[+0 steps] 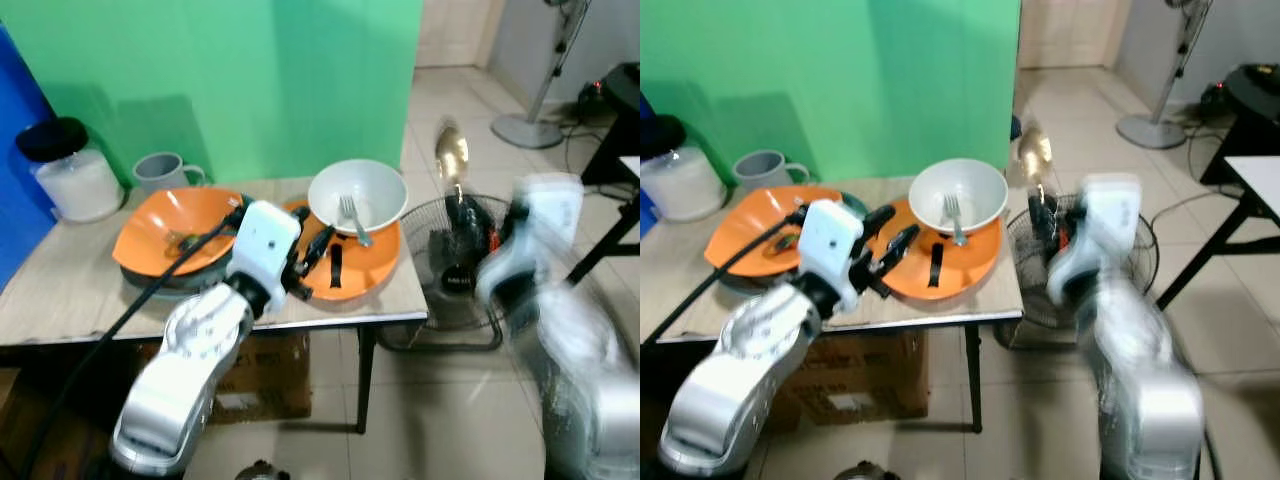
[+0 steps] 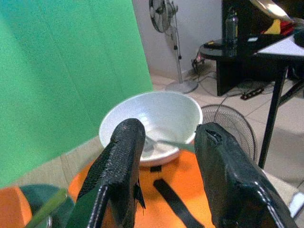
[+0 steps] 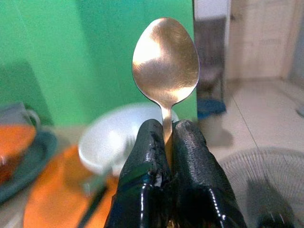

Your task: Setting the table

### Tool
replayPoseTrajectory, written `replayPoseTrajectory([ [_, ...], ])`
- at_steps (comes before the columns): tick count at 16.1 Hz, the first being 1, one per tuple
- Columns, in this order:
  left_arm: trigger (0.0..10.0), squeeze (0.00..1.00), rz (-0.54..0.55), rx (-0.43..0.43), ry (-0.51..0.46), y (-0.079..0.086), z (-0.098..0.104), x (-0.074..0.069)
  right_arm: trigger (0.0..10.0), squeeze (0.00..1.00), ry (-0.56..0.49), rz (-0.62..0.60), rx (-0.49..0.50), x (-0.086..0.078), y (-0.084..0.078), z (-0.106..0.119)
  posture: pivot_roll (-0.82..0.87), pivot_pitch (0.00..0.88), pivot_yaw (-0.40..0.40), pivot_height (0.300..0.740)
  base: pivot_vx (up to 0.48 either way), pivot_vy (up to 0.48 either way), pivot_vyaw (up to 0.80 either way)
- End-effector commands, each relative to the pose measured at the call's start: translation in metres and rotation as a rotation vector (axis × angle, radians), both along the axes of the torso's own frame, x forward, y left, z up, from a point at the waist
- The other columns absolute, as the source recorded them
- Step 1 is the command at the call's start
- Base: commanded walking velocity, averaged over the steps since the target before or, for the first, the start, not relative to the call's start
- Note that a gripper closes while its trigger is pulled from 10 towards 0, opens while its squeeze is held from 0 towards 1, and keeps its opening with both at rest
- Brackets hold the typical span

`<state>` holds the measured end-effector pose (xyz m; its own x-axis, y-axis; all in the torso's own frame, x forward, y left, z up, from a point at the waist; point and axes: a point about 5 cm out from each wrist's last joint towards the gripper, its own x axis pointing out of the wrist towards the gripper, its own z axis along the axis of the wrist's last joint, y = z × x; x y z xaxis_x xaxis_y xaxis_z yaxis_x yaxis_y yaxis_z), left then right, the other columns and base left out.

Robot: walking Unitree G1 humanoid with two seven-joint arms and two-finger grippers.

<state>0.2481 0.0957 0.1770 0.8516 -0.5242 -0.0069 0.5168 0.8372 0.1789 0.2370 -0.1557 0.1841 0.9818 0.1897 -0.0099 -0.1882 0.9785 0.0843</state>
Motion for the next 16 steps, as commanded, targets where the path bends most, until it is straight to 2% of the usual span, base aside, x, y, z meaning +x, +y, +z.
replayPoseTrajectory([
  [1, 10.0, 0.0, 0.024, 0.002, -0.01, 0.003, 0.0, -0.002, 10.0, 0.0, -0.042, -0.045, -0.021, -0.006, -0.002, 0.005, 0.02, 0.0, 0.058, 0.74, 0.0, 0.0, 0.0],
  [3, 10.0, 0.0, 0.088, -0.003, 0.0, 0.01, -0.008, -0.002, 10.0, 0.0, -0.034, -0.146, -0.02, -0.021, -0.013, -0.004, 0.02, 0.0, 0.062, 0.74, 0.0, 0.0, -0.4],
  [5, 10.0, 0.0, 0.122, 0.032, -0.013, 0.014, -0.013, -0.001, 10.0, 0.0, -0.007, -0.212, -0.02, -0.028, -0.016, -0.012, 0.02, 0.0, 0.061, 0.74, 0.0, 0.0, -0.8],
  [8, 10.0, 0.0, 0.138, 0.034, -0.031, 0.016, -0.013, -0.001, 10.0, 0.0, 0.011, -0.244, -0.028, -0.026, -0.015, -0.017, 0.02, 0.0, 0.06, 0.74, 0.0, 0.0, -0.8],
  [10, 10.0, 0.0, 0.143, 0.055, -0.054, 0.017, -0.013, 0.003, 10.0, 0.0, 0.014, -0.266, -0.08, -0.023, -0.016, -0.018, 0.0, 0.0, 0.075, 0.74, 0.0, 0.0, -0.8],
  [11, 10.0, 0.0, 0.147, 0.059, -0.061, 0.017, -0.013, 0.005, 10.0, 0.0, 0.022, -0.26, -0.072, -0.023, -0.016, -0.018, 0.0, 0.0, 0.077, 0.74, 0.0, 0.0, -0.8],
  [13, 10.0, 0.0, 0.152, 0.033, -0.065, 0.017, -0.011, 0.006, 10.0, 0.0, 0.018, -0.275, -0.063, -0.023, -0.017, -0.017, 0.0, 0.0, 0.077, 0.74, 0.0, 0.0, -0.8],
  [15, 10.0, 0.0, 0.193, -0.015, -0.049, 0.018, -0.011, 0.01, 10.0, 0.0, 0.035, -0.274, -0.009, -0.018, -0.012, -0.015, -0.01, 0.0, 0.082, 0.74, 0.0, 0.0, -0.8],
  [16, 10.0, 0.0, 0.199, -0.016, -0.051, 0.018, -0.011, 0.011, 10.0, 0.0, 0.024, -0.265, -0.04, -0.016, -0.011, -0.013, -0.01, 0.0, 0.075, 0.74, 0.0, 0.0, -0.79],
])
